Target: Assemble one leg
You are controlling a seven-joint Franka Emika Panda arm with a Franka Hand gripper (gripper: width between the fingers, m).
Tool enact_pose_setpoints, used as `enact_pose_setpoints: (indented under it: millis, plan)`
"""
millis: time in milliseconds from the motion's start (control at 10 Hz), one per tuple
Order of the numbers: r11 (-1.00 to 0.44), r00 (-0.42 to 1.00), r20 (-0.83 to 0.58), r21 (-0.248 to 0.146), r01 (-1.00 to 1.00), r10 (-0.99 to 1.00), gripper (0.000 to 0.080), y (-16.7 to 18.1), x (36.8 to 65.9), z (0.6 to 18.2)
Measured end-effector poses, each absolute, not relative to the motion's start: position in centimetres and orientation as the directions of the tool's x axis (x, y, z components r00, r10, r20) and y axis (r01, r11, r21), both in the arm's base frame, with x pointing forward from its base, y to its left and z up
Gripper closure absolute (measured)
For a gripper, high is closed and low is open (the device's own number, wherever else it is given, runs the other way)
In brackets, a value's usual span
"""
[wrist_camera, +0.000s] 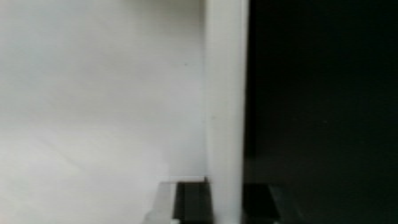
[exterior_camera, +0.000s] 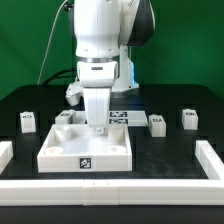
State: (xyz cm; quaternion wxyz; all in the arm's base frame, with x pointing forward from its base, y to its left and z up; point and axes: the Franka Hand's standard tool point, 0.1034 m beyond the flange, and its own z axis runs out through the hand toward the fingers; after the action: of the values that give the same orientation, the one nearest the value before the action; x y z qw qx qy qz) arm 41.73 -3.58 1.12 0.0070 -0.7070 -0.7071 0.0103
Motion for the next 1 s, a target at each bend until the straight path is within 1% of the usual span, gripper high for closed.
enact_pose_setpoints:
  millis: [500,700,1000]
  plan:
    - [-0.006,0.006,-0.004,-0.024,1.000,1.000,0.0741,-3.4,41.8,1.1]
    - [-0.034,0.034,0.005,-0.016,0.999,0.999,0.0741,-1.2,42.5,1.1]
    - [-0.018,0.018,0.025,0.009,1.000,1.000,0.0741,2.3,45.2,1.1]
